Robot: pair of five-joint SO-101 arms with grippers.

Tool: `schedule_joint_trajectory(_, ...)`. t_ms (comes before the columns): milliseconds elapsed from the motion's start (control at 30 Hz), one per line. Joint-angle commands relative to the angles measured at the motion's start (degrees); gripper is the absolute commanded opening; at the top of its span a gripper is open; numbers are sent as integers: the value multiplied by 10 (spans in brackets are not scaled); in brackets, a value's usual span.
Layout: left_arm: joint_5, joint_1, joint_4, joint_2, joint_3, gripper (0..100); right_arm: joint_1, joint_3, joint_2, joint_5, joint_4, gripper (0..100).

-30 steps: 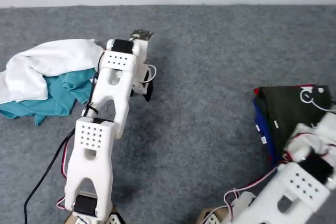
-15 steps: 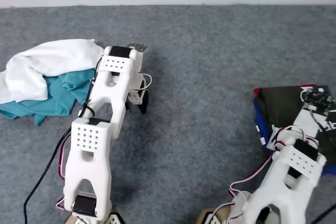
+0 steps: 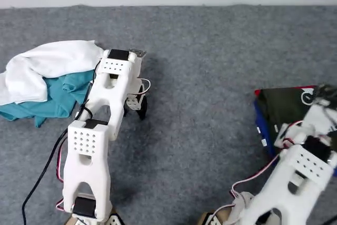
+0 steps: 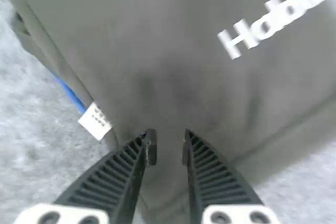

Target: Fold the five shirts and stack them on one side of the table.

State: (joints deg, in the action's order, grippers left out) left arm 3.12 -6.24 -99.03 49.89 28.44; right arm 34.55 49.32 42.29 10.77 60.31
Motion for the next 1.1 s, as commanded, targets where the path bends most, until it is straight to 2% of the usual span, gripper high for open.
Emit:
schedule_joint_trajectory(0, -1, 0, -14, 6, -46, 195, 3, -96, 90, 7, 89, 97)
schedule_joint_trajectory(100, -1, 0, -14, 6, -46, 195, -27, -77, 139, 8, 116, 97)
schedule_joint_trajectory(200, -2, 1, -14, 6, -46, 195, -50, -11, 170, 41, 120, 97)
schedule_joint_trajectory(367, -2, 1, -14, 6, -46, 195, -27, 40, 210, 111, 120, 97)
schedule_joint_trajectory(667, -2, 1, -14, 6, -46, 195, -20, 47, 245, 113, 125, 97)
schedule_joint_trajectory(933, -2, 1, -14, 6, -46, 195, -16, 47, 246, 116, 200, 97)
schedule_joint_trajectory(1067, -2, 1, -14, 6, -46, 195, 48, 49, 246, 116, 222, 99)
